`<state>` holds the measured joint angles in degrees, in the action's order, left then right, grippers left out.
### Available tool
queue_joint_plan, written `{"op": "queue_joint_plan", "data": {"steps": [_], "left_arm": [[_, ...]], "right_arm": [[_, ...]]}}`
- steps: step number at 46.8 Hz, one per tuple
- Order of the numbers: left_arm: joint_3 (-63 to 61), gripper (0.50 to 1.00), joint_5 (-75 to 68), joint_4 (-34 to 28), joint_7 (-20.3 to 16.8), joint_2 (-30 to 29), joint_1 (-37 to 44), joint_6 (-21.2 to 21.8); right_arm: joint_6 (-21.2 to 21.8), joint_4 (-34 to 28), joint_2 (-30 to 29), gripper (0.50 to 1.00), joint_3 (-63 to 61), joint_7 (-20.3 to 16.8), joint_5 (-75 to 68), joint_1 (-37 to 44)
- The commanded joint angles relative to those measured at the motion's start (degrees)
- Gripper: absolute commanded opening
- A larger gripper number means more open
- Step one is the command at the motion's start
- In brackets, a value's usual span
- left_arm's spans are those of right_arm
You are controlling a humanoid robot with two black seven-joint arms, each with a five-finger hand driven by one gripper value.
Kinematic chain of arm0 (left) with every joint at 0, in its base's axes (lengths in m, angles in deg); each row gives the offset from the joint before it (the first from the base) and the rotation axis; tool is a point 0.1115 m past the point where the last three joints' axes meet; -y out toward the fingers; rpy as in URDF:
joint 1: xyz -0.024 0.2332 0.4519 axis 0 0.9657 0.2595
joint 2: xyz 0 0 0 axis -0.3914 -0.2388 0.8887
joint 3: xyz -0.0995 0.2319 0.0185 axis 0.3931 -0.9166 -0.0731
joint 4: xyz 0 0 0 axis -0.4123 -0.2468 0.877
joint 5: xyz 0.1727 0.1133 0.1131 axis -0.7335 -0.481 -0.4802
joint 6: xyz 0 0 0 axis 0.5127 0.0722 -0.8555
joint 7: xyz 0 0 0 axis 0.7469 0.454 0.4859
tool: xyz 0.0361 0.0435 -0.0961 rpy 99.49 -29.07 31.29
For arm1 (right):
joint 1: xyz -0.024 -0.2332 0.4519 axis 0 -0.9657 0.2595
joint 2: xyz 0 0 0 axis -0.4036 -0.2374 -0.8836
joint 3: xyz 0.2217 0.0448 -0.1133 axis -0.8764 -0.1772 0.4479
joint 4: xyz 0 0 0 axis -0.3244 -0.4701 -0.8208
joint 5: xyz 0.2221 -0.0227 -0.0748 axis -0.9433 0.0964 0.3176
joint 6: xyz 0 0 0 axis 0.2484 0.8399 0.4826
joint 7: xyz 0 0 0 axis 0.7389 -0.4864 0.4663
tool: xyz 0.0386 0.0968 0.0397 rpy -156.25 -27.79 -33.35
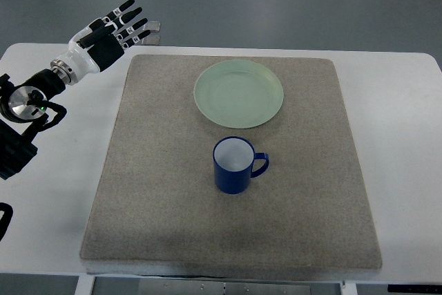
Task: Place cup left of plate with left hand
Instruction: 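Move the left hand down and forward toward the blue mug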
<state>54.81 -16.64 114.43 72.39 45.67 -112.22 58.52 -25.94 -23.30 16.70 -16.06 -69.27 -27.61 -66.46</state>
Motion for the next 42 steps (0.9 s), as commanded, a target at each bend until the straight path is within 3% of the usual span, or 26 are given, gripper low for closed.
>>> {"op": "queue_joint_plan", "data": {"steps": [1,22,29,37,42], "left_arm": [[0.4,0.999,0.2,0.0,0.0,0.1,0.1,-0.1],[0.2,0.999,0.1,-0.3,-0.2,-1.4,0.3,-0.9],[-0.4,0.999,-2.1,0.5,-1.0,-2.9,0.7,-3.7],[-1.8,0.999,-7.7,5.4,-5.4,-6.9,1.2,-5.0],[-4.0,0.996,-8.0,9.5,-6.2,-9.3,2.5,-5.0]], "right_arm": [[0.0,0.0,0.0,0.932,0.0,0.0,0.0,0.0],[0.0,0.0,0.0,0.932,0.0,0.0,0.0,0.0],[0.0,0.0,0.0,0.932,0.0,0.0,0.0,0.0],[0.0,0.0,0.0,0.932,0.0,0.0,0.0,0.0],[0.0,0.0,0.0,0.932,0.0,0.0,0.0,0.0]]}}
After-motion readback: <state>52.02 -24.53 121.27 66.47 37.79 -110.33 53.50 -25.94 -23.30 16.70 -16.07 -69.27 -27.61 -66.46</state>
